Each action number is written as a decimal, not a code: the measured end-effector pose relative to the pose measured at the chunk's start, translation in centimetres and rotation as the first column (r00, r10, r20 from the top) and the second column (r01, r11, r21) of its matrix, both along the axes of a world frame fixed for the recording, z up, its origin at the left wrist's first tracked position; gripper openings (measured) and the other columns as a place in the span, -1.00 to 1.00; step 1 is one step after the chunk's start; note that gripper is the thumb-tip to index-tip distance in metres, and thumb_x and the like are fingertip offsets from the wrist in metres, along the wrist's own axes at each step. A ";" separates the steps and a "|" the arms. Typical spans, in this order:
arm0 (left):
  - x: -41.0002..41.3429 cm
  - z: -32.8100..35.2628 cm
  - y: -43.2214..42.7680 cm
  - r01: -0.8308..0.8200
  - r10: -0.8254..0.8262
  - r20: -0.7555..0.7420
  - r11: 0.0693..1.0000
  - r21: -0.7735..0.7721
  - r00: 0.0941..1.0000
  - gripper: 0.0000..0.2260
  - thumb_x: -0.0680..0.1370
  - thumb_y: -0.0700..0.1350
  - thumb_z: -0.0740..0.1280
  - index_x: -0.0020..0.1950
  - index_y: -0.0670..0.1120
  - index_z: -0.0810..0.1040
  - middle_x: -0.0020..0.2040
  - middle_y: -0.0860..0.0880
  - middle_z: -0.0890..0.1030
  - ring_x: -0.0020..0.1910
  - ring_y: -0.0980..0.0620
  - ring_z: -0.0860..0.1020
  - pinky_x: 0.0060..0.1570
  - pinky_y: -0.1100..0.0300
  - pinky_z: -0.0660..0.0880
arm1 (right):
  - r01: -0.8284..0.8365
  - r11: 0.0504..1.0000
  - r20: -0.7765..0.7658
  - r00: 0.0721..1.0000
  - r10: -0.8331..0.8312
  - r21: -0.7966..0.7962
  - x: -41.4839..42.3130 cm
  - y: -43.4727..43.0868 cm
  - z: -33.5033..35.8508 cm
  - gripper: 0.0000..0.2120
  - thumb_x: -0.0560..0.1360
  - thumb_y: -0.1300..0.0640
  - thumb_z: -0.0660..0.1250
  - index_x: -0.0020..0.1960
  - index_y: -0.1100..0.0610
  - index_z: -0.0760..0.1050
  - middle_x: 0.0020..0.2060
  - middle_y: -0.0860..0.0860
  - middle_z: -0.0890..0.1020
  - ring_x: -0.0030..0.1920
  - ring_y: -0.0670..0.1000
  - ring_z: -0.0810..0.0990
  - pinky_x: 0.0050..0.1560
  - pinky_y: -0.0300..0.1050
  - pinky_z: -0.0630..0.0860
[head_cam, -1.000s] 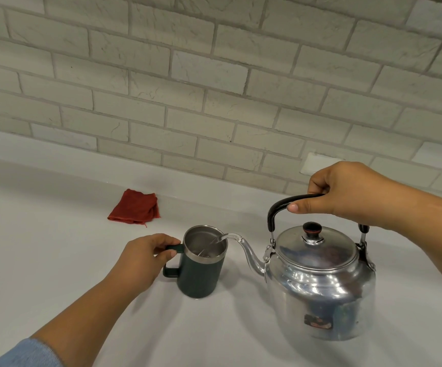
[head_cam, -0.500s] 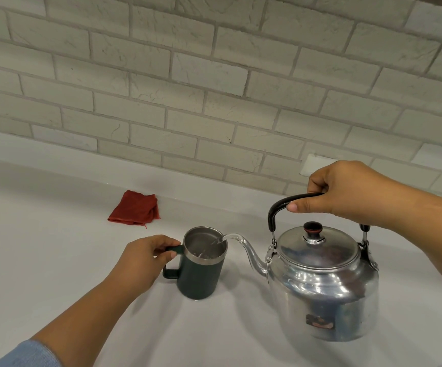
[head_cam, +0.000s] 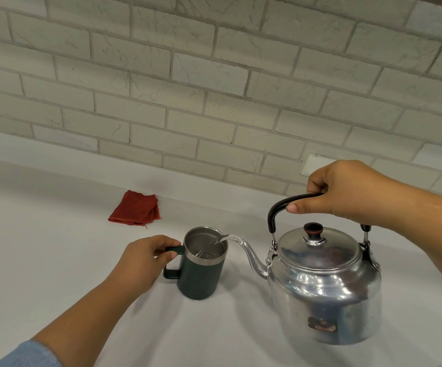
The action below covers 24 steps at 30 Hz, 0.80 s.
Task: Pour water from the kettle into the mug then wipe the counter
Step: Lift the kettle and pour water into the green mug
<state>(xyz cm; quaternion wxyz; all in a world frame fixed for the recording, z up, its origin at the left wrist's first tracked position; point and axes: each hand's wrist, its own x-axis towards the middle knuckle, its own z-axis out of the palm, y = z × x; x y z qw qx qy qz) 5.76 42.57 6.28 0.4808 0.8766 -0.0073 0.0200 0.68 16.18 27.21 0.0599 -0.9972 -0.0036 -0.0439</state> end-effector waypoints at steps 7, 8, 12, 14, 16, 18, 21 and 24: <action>0.0 -0.1 0.1 0.005 -0.005 0.010 1.000 -0.006 1.000 -0.82 0.49 -0.21 0.37 0.03 0.03 0.62 -0.06 0.06 0.64 -0.04 0.09 0.56 0.04 0.26 0.38 | 0.000 1.000 -0.008 1.000 -0.001 -0.019 0.0 0.1 0.0 -0.58 0.21 -0.29 0.46 -0.41 0.04 0.46 -0.57 -0.07 0.41 -0.52 -0.10 0.39 -0.56 -0.30 0.25; 0.1 -0.1 0.1 0.005 -0.005 0.010 1.000 -0.006 1.000 -0.82 0.50 -0.20 0.37 0.03 0.03 0.62 -0.07 0.07 0.63 -0.05 0.10 0.55 0.03 0.27 0.38 | 0.002 1.000 -0.010 1.000 -0.002 -0.023 0.0 0.1 0.0 -0.58 0.21 -0.30 0.46 -0.40 0.04 0.46 -0.56 -0.07 0.42 -0.52 -0.10 0.39 -0.56 -0.30 0.25; 0.1 -0.2 0.1 0.006 -0.006 0.007 1.000 -0.007 1.000 -0.81 0.49 -0.20 0.37 0.04 0.03 0.62 -0.08 0.08 0.62 -0.06 0.10 0.55 0.05 0.26 0.38 | 0.001 0.999 -0.014 1.000 -0.002 -0.032 0.2 0.2 0.0 -0.57 0.20 -0.31 0.46 -0.41 0.04 0.46 -0.57 -0.06 0.42 -0.52 -0.10 0.39 -0.55 -0.28 0.27; 0.1 -0.2 0.1 0.006 -0.006 0.006 1.000 -0.006 1.000 -0.81 0.49 -0.20 0.37 0.04 0.03 0.62 -0.07 0.07 0.63 -0.05 0.09 0.55 0.06 0.25 0.39 | 0.000 0.999 -0.018 1.000 0.000 -0.035 0.3 0.2 -0.1 -0.57 0.20 -0.31 0.46 -0.41 0.04 0.46 -0.57 -0.06 0.41 -0.52 -0.10 0.39 -0.52 -0.26 0.27; 0.2 -0.3 0.1 0.008 -0.008 0.003 1.000 -0.004 1.000 -0.82 0.49 -0.20 0.37 0.04 0.04 0.62 -0.07 0.08 0.63 -0.05 0.11 0.55 0.04 0.26 0.38 | -0.003 0.999 -0.022 1.000 0.002 -0.036 0.4 0.2 -0.2 -0.57 0.20 -0.31 0.46 -0.42 0.04 0.45 -0.58 -0.08 0.40 -0.53 -0.11 0.38 -0.54 -0.27 0.26; 0.2 -0.3 0.1 0.007 -0.007 0.002 1.000 -0.004 1.000 -0.82 0.49 -0.19 0.37 0.03 0.05 0.62 -0.07 0.09 0.63 -0.07 0.13 0.55 0.02 0.27 0.38 | -0.010 0.999 -0.023 1.000 0.009 -0.037 0.5 0.1 -0.3 -0.56 0.19 -0.31 0.46 -0.43 0.04 0.45 -0.58 -0.08 0.40 -0.52 -0.10 0.38 -0.52 -0.26 0.26; 0.2 -0.2 0.1 0.006 -0.006 -0.004 1.000 -0.009 1.000 -0.82 0.49 -0.19 0.37 0.02 0.05 0.62 -0.06 0.08 0.64 -0.06 0.11 0.56 0.02 0.26 0.37 | -0.014 0.999 -0.028 1.000 0.013 -0.039 0.6 0.1 -0.4 -0.56 0.20 -0.30 0.46 -0.44 0.05 0.43 -0.58 -0.07 0.39 -0.50 -0.08 0.37 -0.49 -0.23 0.25; 0.1 -0.1 0.1 0.004 -0.004 -0.012 1.000 -0.004 1.000 -0.82 0.49 -0.19 0.37 0.03 0.04 0.62 -0.05 0.07 0.63 -0.03 0.08 0.56 0.04 0.24 0.38 | -0.014 0.999 -0.030 0.999 0.013 -0.045 0.8 0.1 -0.4 -0.56 0.20 -0.31 0.45 -0.44 0.05 0.43 -0.57 -0.07 0.39 -0.51 -0.09 0.37 -0.50 -0.24 0.25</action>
